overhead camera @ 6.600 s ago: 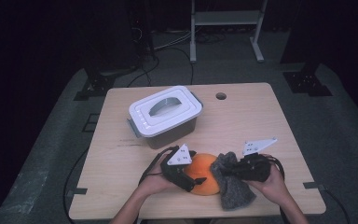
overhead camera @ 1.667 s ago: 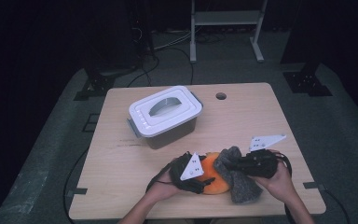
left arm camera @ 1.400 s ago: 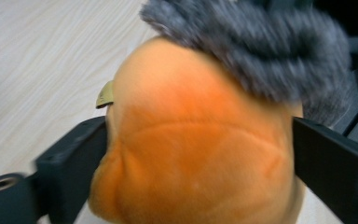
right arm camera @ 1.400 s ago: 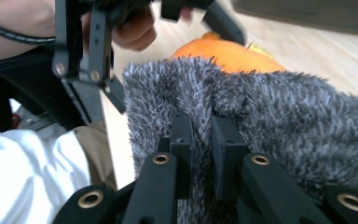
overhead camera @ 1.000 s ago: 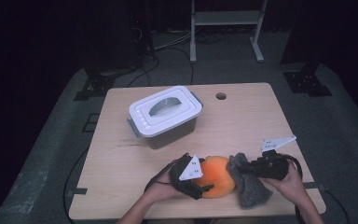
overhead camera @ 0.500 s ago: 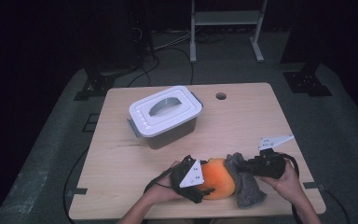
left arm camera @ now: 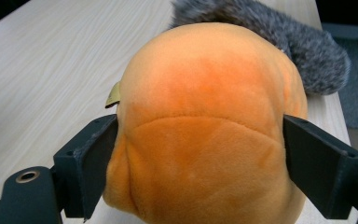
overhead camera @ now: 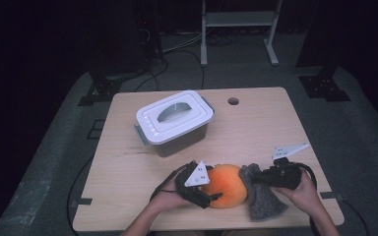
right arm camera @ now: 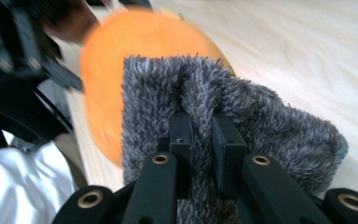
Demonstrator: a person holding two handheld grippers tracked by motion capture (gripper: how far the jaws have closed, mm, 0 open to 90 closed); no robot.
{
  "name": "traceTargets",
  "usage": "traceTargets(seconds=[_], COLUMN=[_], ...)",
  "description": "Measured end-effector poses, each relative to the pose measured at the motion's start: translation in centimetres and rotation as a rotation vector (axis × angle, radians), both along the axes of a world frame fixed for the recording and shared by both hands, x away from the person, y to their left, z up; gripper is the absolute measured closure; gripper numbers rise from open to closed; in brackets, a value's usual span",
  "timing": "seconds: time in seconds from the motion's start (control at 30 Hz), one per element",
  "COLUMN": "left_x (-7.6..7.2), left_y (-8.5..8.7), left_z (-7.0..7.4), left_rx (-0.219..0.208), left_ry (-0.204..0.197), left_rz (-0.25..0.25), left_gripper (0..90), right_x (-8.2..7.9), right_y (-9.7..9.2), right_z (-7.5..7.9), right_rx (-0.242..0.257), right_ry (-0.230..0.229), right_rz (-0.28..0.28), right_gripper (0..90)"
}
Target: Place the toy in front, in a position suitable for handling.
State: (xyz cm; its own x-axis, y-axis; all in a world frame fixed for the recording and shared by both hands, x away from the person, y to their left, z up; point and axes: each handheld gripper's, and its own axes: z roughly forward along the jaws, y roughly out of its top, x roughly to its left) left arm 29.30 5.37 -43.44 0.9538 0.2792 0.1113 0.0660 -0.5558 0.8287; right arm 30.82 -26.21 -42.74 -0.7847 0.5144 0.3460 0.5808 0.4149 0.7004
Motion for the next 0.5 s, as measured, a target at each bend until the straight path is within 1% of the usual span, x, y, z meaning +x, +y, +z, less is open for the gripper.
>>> traceTargets(seconds=[0.07, 0.1, 0.17, 0.2, 0.23, 0.3, 0.33, 0.37, 0.4, 0.5], left_x=[0.4, 0.5, 0.5, 0.5, 0.4, 0.4, 0.4, 0.5, 0.5, 0.6], left_y=[0.3, 0.4, 0.4, 0.3, 0.2, 0.1, 0.2, 0.3, 0.3, 0.3], left_z=[-0.1, -0.1, 0.0, 0.0, 0.0, 0.1, 0.1, 0.1, 0.1, 0.2], left_rx=[-0.011, -0.016, -0.015, -0.015, -0.014, -0.010, -0.011, -0.012, -0.016, -0.018], left_ry=[0.036, 0.047, 0.050, 0.045, 0.042, 0.038, 0.040, 0.045, 0.051, 0.059], left_rz=[0.013, 0.017, 0.019, 0.019, 0.019, 0.018, 0.021, 0.024, 0.026, 0.036], left_gripper=[15.0, 14.9, 15.0, 14.9, 14.9, 14.9, 14.9, 14.9, 14.9, 15.0], right_x=[0.1, 0.1, -0.1, -0.3, -0.4, -0.7, -0.7, -0.8, -0.7, -0.4], right_y=[-0.3, -0.4, -0.3, -0.2, 0.0, 0.5, 0.7, 1.0, 1.2, 0.9], right_z=[-0.5, -0.5, 0.1, 0.6, 1.2, 1.8, 1.9, 1.8, 1.3, 0.4], right_rx=[-0.014, -0.014, 0.004, 0.023, 0.052, 0.074, 0.070, 0.052, 0.029, -0.015], right_ry=[0.021, 0.016, -0.003, -0.021, -0.045, -0.062, -0.066, -0.065, -0.057, -0.034], right_rz=[-0.008, -0.008, -0.011, -0.007, 0.003, 0.022, 0.033, 0.036, 0.039, 0.025], right_gripper=[79.7, 79.7, 79.7, 79.7, 79.7, 79.7, 79.6, 79.5, 79.4, 79.4])
